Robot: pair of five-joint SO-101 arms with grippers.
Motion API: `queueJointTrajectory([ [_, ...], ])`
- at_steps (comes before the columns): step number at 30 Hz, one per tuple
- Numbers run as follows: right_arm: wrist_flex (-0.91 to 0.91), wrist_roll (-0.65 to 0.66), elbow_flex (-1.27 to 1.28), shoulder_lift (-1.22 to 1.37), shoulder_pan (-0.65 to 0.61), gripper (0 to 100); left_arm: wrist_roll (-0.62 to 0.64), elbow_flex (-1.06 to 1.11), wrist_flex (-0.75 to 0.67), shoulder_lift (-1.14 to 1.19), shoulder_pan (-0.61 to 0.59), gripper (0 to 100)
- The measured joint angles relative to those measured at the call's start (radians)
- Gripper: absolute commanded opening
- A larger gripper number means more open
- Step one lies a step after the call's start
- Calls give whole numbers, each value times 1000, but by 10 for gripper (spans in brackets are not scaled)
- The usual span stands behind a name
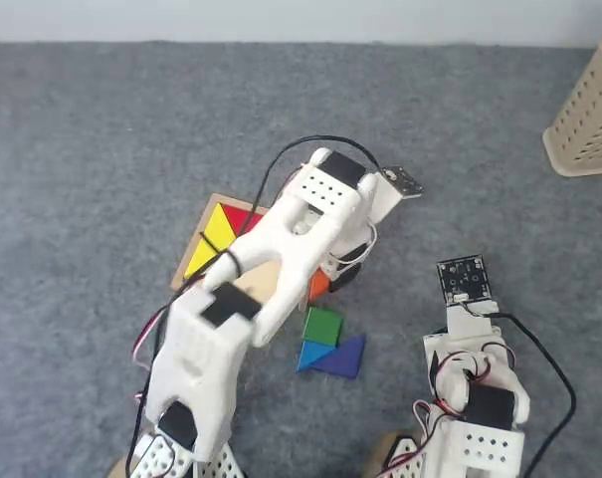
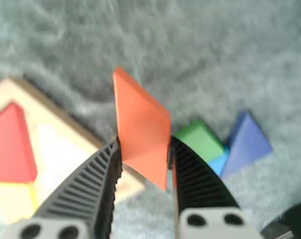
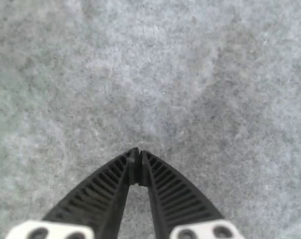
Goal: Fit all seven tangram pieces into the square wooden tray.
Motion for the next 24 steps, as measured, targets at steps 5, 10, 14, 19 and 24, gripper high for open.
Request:
queueJointTrajectory([
  [5,0,0,0,0,0,6,-44,144,0,-230,-32,51],
  [10,0,0,0,0,0,6,-95,299,-43,-434,-110,51],
  [14,0,0,0,0,0,6,-106,476,-133,-578,-189,51],
  [19,0,0,0,0,0,6,-106,769,-359,-736,-305,51],
  [24,0,0,0,0,0,6,-106,1045,-641,-806,-376,51],
])
